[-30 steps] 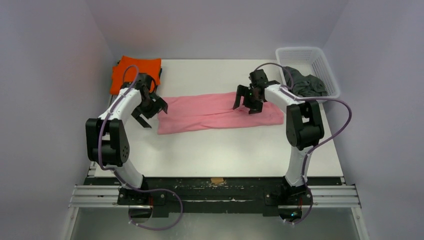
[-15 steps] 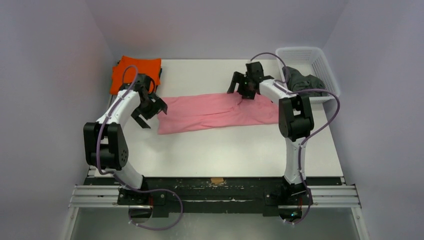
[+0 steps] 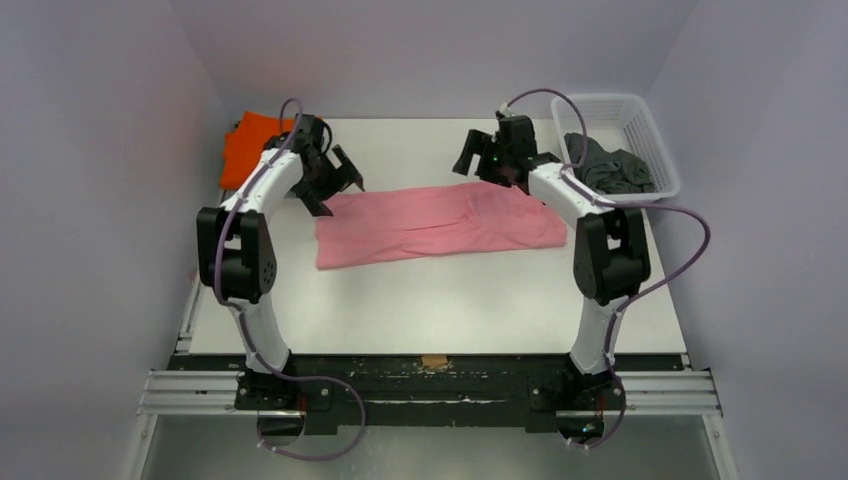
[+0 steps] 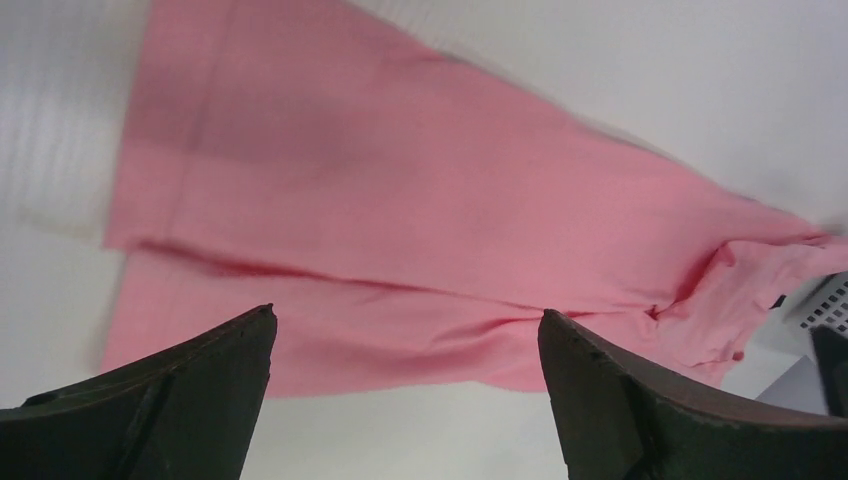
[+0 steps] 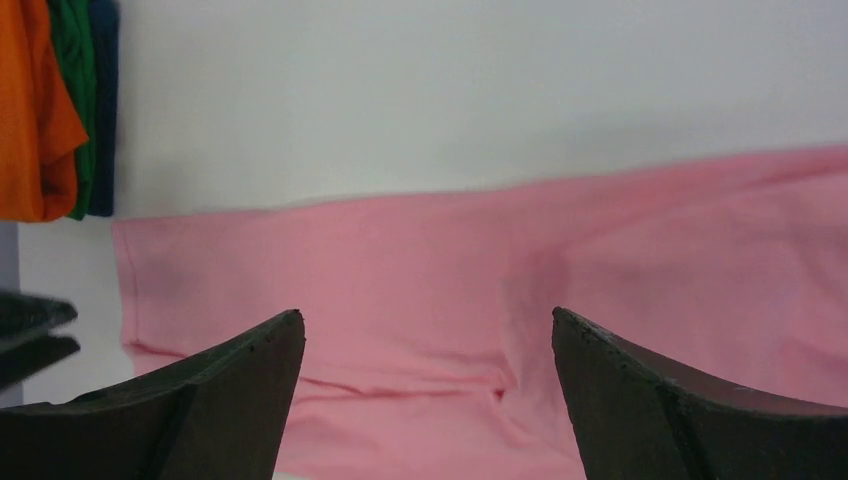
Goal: Fold and stack the t-shirts
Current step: Fold the other side of the tshirt into a rectangle, then rotate the tshirt 90 degrees
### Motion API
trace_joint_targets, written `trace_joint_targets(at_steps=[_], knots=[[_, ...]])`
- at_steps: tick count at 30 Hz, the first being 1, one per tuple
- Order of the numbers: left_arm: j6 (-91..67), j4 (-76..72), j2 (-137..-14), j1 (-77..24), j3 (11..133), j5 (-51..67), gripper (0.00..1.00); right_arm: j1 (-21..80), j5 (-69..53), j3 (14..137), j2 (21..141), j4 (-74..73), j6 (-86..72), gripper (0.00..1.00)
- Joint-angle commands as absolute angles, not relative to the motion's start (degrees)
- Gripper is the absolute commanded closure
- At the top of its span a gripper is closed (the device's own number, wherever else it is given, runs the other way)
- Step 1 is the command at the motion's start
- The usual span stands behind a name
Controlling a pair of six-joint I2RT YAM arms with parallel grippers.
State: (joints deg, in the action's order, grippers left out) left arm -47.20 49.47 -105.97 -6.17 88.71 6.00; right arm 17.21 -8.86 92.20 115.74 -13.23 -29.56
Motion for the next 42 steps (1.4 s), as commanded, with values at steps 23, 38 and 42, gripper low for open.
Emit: trace_joint_targets(at_steps=[23,38,42], knots=[[-63.2,31.3,-105.9,-26.9,59.4,22.9,0.00,12.7,-13.8,121.4,144.2,-22.7,-25.4,0.07],[-69.5,33.4,-102.4,-37.7,72.8,9.9,0.00,17.4,-14.1,142.2,145.7,-12.8,-20.3,0.01],[-63.0,40.8,-91.5,-37.6,68.7,5.0,0.00,17.5,-11.6,132.8,133.2,-19.0,-17.0,0.01]])
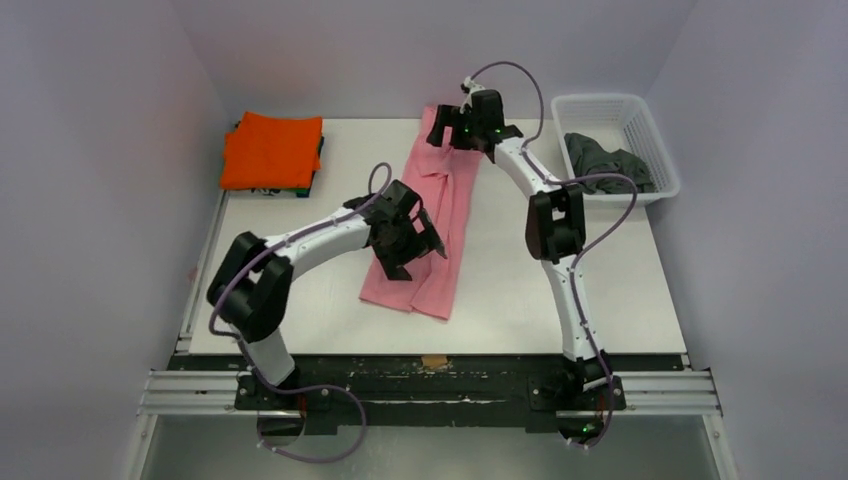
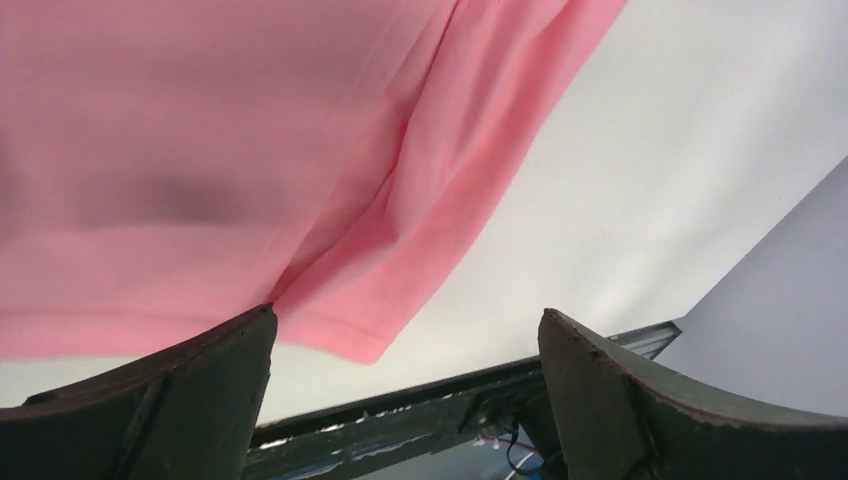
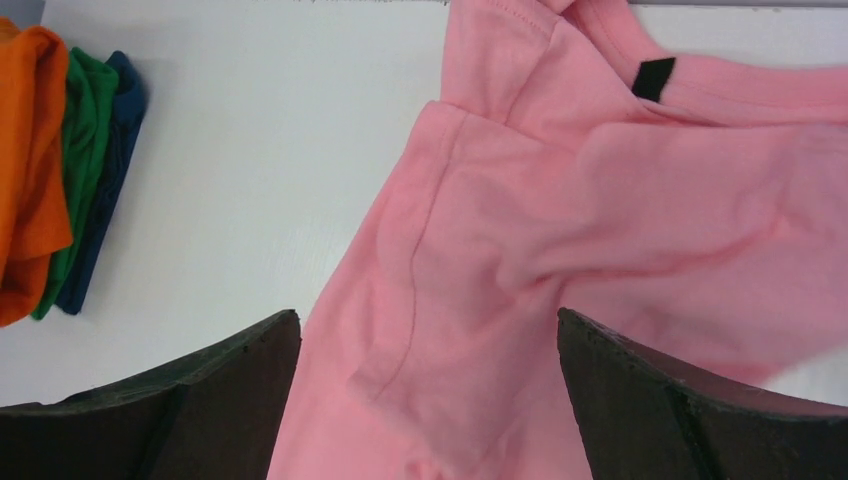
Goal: Fold and stack the t-shirts
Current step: Rotate the tshirt 90 degrees, then grab the bottom of the folded rectangular tshirt with both arms
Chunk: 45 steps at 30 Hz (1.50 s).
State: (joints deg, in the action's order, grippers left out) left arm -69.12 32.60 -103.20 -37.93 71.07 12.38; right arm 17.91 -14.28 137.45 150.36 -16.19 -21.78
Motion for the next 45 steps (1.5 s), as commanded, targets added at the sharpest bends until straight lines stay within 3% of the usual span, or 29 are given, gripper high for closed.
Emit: trace_joint_targets(at_steps=[1,10,15,18,24,28,31,34,37,41,45], knots=[[-62.1,42.7,-89.4,-37.6,67.5,3.2,0.00,17.5,-11.1,129.0,129.8,-20.7,-16.7,0.01],[-55.8,42.3,-79.9,-26.5,51.3,2.1,0.06,22.8,-10.0,71.9,95.4,-19.5,-22.6,0.12],[-52.8,37.4,-84.4,-25.3,48.7,7.2,0.21,33.3,-10.4,56.3,84.1,-19.3,-23.2,0.19],[-52.9,37.0,-88.2,-25.3,48.3,6.5,0.37,38.0,-9.1,49.4,78.7,-18.7,-23.8,0.23],[-52.9,35.9,-91.6,-25.3,46.4,5.0,0.71,43.3,-9.1,42.1,76.7,-14.8,-24.3,0.34],[-53.6,34.1,-92.1,-25.5,44.3,5.9,0.82,47.3,-9.1,40.9,78.9,-12.1,-23.6,0.39],[-54.7,33.4,-91.7,-26.3,43.4,6.0,1.00,48.6,-8.6,40.8,81.4,-12.1,-23.3,0.42],[-55.8,33.4,-91.3,-27.9,42.7,5.0,1.00,49.0,-7.0,39.1,83.6,-9.4,-23.7,0.47],[-57.7,32.8,-89.3,-30.1,40.9,4.9,1.00,49.1,-5.0,38.9,85.6,-10.2,-24.5,0.63],[-61.9,34.1,-84.0,-34.6,37.6,3.1,1.00,49.1,-5.1,36.8,82.5,-11.0,-25.3,1.00],[-65.4,36.9,-76.9,-39.6,34.3,2.0,1.00,49.2,-6.9,33.1,74.0,-17.4,-27.3,1.00]])
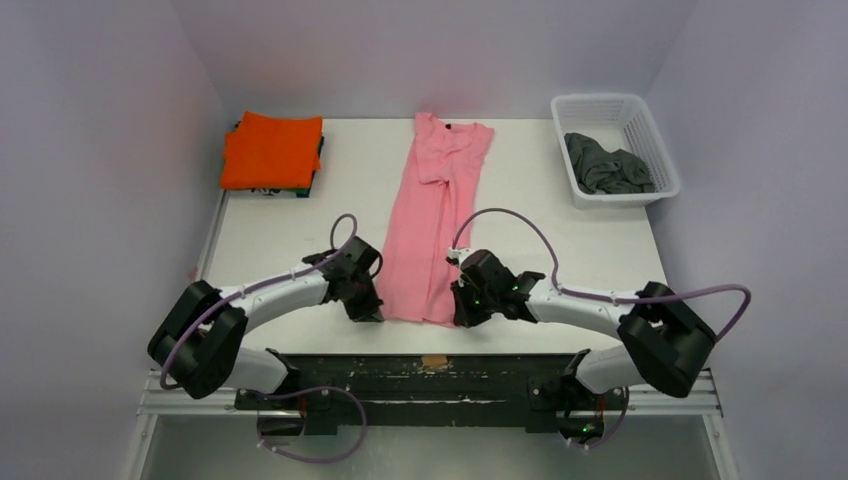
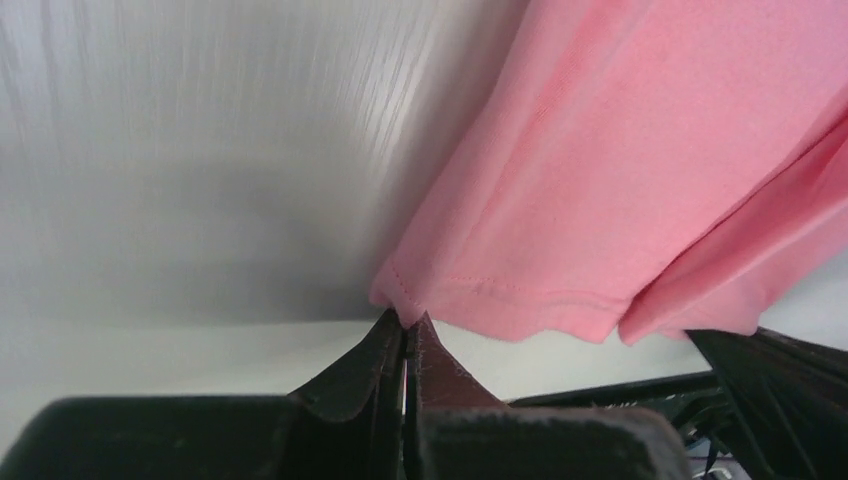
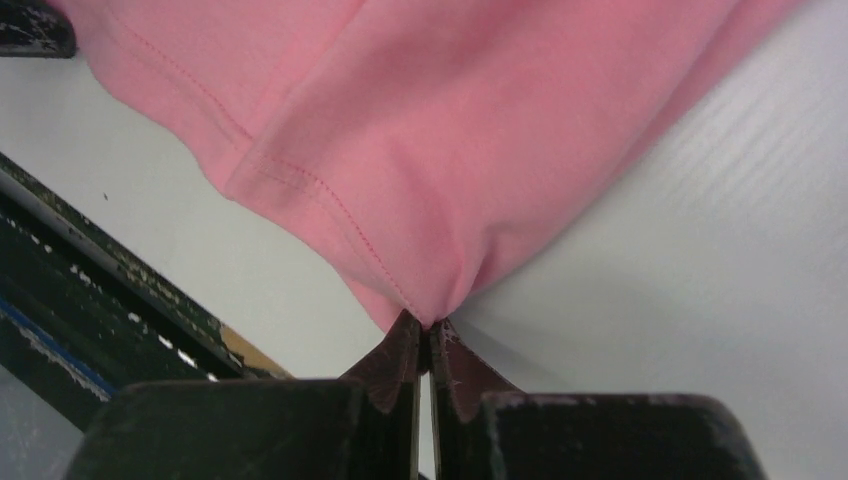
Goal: Fold and stack the t-shirts
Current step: Grab the bottom of the folded rectangular tshirt with both arms, then fold the folded rectangular tshirt in 1/3 of the way
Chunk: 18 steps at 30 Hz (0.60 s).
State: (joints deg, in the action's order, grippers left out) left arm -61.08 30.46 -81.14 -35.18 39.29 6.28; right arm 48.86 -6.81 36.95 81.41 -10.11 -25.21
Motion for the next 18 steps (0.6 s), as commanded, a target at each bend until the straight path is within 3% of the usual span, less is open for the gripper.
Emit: trace_joint_targets(at_steps=[1,5,10,18], knots=[[-66.1,36.6,-75.3,-40.8,33.4,2.6,1.00,49.3,-7.8,32.1,71.6,-18.7,-27.9,1.00],[-66.7,38.5,-69.6,-44.2,34.3,3.7,1.00,49.3,-11.5,31.5,64.2,-22.4,-30.1,1.00],[-63.6,37.5,-66.7,-44.8,40.3,3.1,1.00,49.2,-9.9,35.8,64.3,-24.9,-31.9,1.00],[-55.3,36.4,-77.3,-41.2,57.7,-0.8,1.00,43.2,-2.2,46.9,69.0,-25.9,-31.1,1.00]])
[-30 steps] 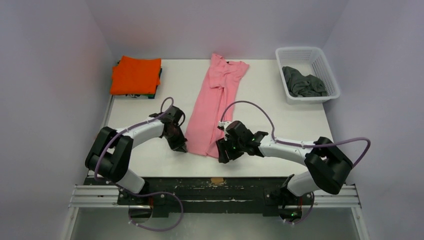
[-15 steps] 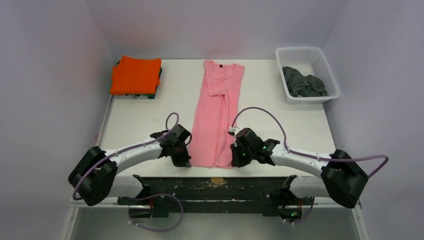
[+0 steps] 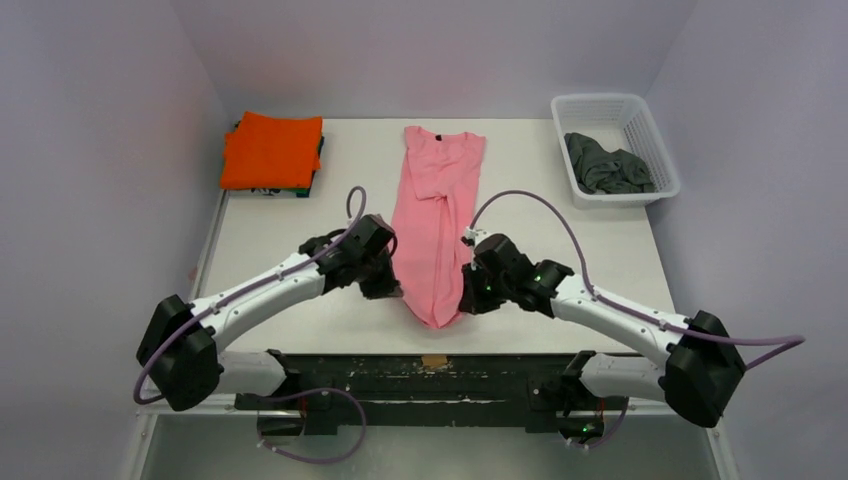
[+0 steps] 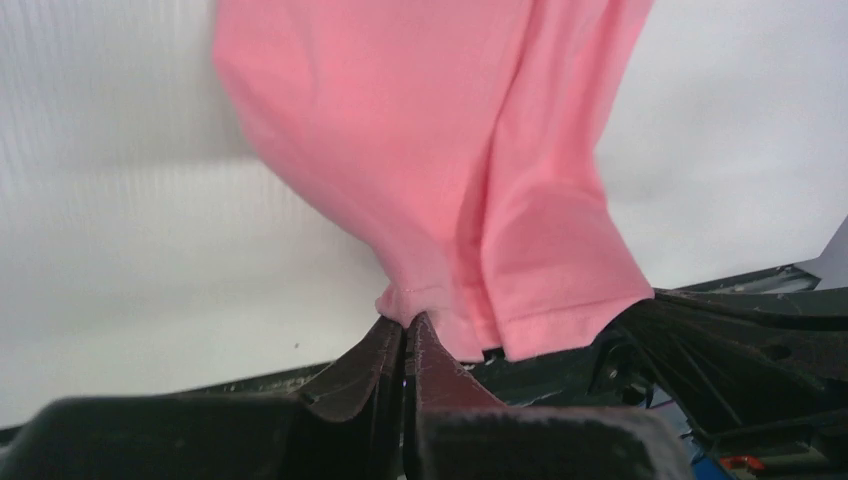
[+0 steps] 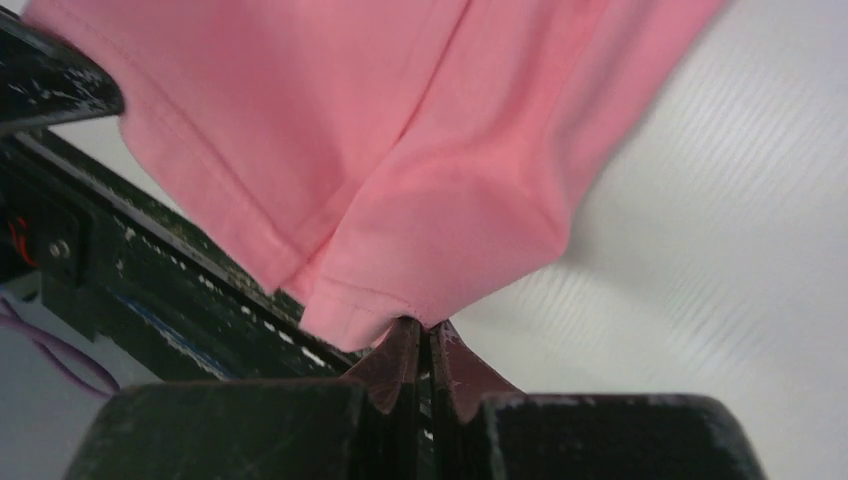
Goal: Fold and stack the t-shirts
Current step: Fold the folded rectangular tshirt in 1/3 of the way
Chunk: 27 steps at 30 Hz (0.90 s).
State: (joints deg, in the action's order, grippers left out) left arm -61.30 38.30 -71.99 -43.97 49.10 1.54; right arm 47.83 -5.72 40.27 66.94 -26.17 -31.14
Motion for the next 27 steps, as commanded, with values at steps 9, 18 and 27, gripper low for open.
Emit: trace_joint_targets(at_steps=[9,18,27], knots=[[-45.7,39.3,-96.3,-30.6,78.1,1.7,1.00,29.5,-6.6,59.1,84.2,-21.3,-26.0,1.00],[-41.7,42.3,-112.2,-23.4,96.1,6.1,1.00,21.0,-11.4,75.6,100.6,-21.8,-23.2,1.00],[-38.3,44.5,-128.7,-20.1,114.1,14.9,0.99,16.8,-15.2,84.7,113.1,-17.8,-22.9,0.96]])
